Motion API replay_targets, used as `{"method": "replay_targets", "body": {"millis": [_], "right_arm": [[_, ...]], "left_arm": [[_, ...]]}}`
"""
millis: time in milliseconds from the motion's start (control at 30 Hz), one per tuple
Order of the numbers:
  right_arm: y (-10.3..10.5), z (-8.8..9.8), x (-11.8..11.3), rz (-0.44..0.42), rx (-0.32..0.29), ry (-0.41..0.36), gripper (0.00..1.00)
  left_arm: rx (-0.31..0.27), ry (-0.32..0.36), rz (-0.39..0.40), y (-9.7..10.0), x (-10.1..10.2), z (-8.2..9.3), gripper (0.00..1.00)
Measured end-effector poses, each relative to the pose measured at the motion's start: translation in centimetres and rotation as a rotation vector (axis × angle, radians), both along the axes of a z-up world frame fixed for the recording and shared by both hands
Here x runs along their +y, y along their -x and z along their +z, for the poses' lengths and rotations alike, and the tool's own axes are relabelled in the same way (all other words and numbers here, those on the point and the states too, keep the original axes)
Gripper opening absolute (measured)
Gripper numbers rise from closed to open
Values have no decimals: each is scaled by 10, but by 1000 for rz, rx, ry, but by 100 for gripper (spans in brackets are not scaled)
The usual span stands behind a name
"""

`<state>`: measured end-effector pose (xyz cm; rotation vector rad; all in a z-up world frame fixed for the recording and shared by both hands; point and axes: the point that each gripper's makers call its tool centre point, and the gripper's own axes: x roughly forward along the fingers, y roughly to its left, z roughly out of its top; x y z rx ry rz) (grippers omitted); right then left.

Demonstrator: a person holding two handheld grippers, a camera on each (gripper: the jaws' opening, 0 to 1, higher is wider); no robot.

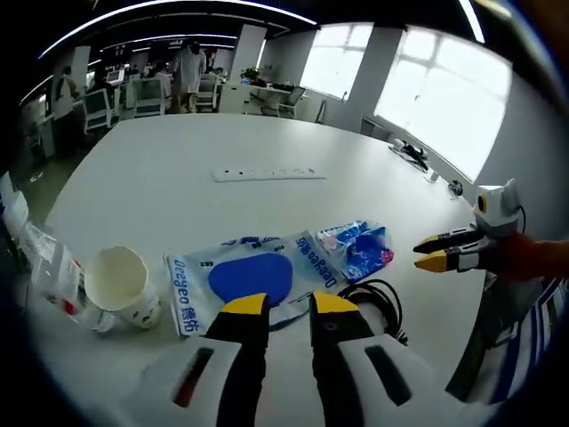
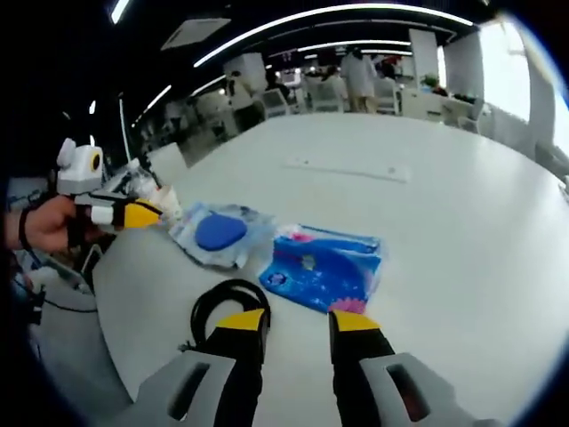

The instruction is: Arrange the tabletop items into an orderly group along one side of the table until the central work area is clear of visible clutter.

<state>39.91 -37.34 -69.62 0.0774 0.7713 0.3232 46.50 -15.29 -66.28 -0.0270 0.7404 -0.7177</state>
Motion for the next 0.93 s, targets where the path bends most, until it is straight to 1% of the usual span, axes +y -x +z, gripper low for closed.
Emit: {"method": "replay_targets", "body": {"millis": [67, 233, 400, 567, 767, 933], "right_arm": [[4, 0, 7, 18, -3, 8, 27], [10, 2, 17, 33, -10, 6, 31], [17, 5, 28, 61, -22, 14, 36], [25, 9, 35, 85, -30, 14, 41], [33, 12, 43, 123, -43, 21, 47], [39, 13, 50, 143, -45, 19, 49]], "left_arm": [[-5, -1, 1, 4, 9, 2, 16], [-10, -8, 18, 11, 42, 2, 17], [-12, -12, 40, 18, 69, 2, 19], [-20, -3, 57, 21, 91, 5, 22], [-38, -15, 46, 29, 114, 8, 29], [-28, 18, 87, 31, 134, 10, 33]]}}
